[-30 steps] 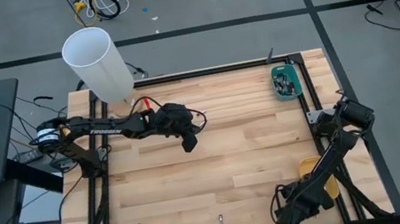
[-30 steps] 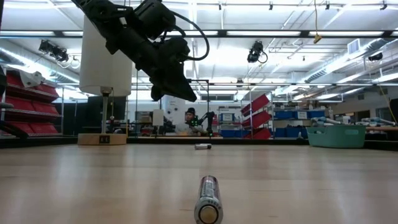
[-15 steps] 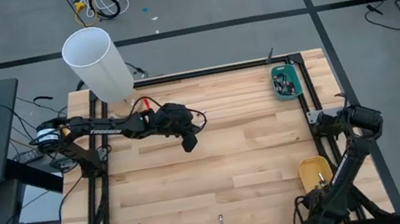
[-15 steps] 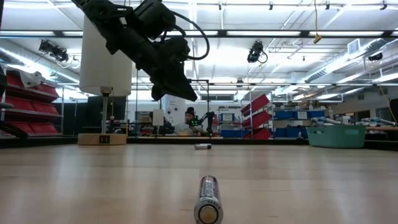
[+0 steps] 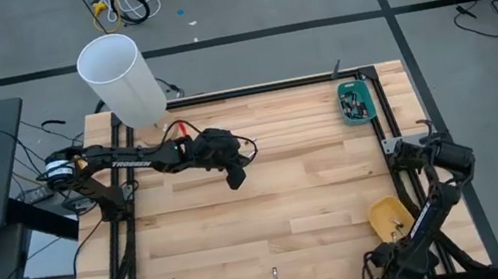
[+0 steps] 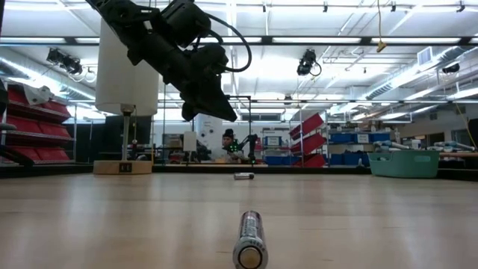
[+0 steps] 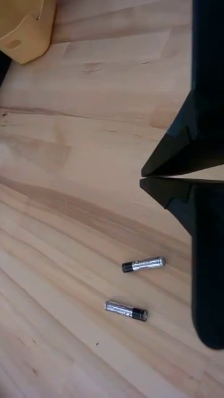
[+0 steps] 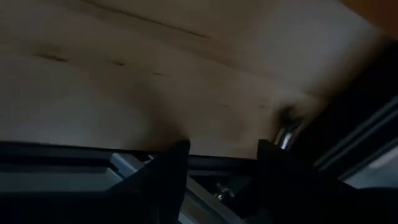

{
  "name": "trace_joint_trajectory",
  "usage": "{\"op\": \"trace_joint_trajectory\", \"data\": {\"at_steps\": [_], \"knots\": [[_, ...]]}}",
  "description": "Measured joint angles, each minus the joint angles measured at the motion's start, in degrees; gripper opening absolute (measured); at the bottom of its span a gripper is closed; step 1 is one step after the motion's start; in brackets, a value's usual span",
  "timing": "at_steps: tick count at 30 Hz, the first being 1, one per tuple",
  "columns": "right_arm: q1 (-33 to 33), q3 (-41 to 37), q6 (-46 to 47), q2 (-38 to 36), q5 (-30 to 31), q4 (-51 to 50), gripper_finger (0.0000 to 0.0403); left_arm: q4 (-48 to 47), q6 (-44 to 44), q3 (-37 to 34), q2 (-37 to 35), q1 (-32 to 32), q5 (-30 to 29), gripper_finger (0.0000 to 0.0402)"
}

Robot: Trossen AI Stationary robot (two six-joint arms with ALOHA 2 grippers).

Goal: Sort batteries
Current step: Put the silver battery into the yellow bin

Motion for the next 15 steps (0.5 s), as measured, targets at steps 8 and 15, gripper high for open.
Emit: {"op": "trace_joint_trajectory", "data": {"at_steps": [8, 15], "knots": [[-1.5, -0.1, 0.9, -5.1, 4.7, -8.0, 0.0186, -0.1, -0.9, 0.0, 0.0, 0.0, 0.0, 0.0030], [-0.4, 0.0, 1.0, -7.7, 4.9, -12.1, 0.0186, -0.1, -0.8, 0.0, 0.0, 0.0, 0.0, 0.0030]]}}
